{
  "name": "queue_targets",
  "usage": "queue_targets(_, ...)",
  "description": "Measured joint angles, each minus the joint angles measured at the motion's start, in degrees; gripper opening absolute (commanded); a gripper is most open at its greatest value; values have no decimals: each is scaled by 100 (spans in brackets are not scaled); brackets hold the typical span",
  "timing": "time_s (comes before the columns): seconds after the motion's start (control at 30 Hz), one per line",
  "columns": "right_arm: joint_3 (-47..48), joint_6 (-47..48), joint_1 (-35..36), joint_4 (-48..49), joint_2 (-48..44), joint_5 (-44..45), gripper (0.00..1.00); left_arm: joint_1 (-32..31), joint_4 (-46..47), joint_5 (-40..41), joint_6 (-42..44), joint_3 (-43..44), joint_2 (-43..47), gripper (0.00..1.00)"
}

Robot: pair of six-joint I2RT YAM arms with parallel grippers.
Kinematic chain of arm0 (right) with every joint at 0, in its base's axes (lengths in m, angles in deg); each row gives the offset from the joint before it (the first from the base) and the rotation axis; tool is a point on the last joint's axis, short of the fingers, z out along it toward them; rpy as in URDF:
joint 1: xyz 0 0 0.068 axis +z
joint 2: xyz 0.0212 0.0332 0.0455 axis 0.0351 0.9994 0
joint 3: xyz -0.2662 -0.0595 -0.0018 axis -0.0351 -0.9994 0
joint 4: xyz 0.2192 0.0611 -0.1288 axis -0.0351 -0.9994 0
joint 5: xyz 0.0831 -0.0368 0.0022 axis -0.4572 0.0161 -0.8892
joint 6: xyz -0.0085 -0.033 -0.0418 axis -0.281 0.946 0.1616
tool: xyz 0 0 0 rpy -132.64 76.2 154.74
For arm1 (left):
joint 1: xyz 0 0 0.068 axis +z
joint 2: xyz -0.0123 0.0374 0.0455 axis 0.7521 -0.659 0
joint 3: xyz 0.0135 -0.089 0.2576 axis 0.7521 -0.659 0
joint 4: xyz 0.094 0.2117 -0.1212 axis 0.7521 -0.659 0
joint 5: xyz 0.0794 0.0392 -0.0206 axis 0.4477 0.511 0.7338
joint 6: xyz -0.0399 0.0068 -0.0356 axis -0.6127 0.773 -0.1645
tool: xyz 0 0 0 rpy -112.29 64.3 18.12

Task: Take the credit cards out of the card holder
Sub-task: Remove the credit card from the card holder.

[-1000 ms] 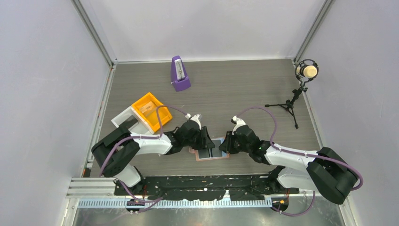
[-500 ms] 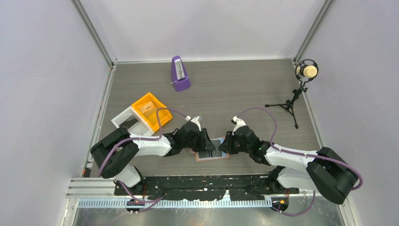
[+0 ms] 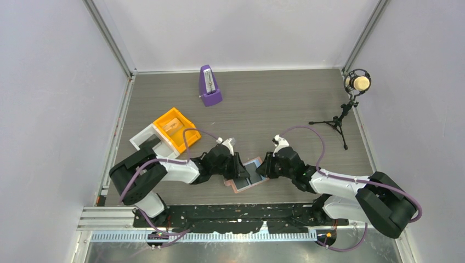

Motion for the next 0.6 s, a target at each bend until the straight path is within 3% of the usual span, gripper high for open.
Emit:
queue_targets(0.3, 2, -122, -39, 11, 68, -37, 20, -24, 546, 46, -31, -199, 140, 26)
queue_targets(0.6, 28, -195, -66, -26, 81, -101, 21, -136, -33, 581, 133, -267, 695, 31)
